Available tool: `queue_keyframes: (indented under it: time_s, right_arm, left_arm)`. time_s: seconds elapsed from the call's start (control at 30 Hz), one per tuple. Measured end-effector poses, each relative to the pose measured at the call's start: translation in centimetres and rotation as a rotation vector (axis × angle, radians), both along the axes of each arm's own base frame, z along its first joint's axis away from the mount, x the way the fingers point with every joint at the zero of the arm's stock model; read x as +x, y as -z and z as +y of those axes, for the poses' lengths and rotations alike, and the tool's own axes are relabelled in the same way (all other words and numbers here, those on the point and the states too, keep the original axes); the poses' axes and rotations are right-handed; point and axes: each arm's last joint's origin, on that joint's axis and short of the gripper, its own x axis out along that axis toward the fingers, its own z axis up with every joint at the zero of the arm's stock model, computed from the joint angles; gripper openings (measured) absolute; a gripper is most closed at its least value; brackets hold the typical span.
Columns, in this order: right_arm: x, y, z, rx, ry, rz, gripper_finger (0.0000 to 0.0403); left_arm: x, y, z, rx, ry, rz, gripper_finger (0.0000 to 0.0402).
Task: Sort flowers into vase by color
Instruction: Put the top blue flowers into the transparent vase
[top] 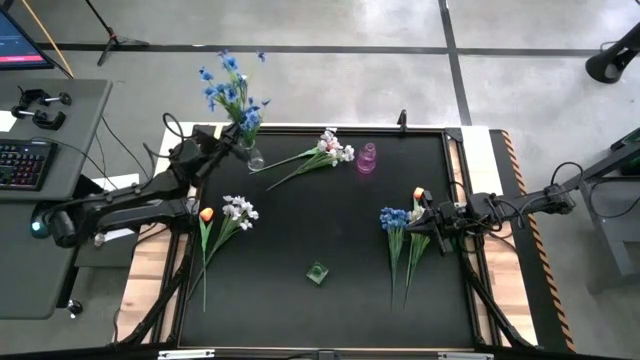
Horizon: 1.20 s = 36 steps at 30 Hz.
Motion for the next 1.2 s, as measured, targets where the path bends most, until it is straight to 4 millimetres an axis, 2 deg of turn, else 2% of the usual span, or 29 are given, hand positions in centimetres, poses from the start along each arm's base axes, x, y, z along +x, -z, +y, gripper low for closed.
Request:
queue_keyframes:
  time_s: [0.27, 0.53, 0.67, 0.9, 1.2]
  right_arm:
    - [0.0, 0.0, 0.0, 0.0, 0.0, 0.0, 0.0]
    - [0.0, 0.0, 0.0, 0.0, 0.0, 0.0, 0.0]
    - [0.0, 0.0, 0.0, 0.0, 0.0, 0.0, 0.0]
    - [0.0, 0.0, 0.0, 0.0, 0.0, 0.0, 0.0]
    - [0.0, 0.0, 0.0, 0.0, 0.0, 0.001, 0.0]
  left_arm:
    - [-0.6, 0.8, -0.5, -0.086, 0.026, 0.061, 0.007]
    - [-1.4, 0.6, -1.3, -0.133, 0.084, 0.017, 0.0151]
    - [-1.8, 1.2, -1.7, -0.19, 0.109, 0.067, 0.0179]
    - [-2.4, 1.4, -2.1, -0.235, 0.133, 0.067, 0.0195]
    - [-2.9, 0.9, -3.4, -0.302, 0.377, -0.036, 0.0195]
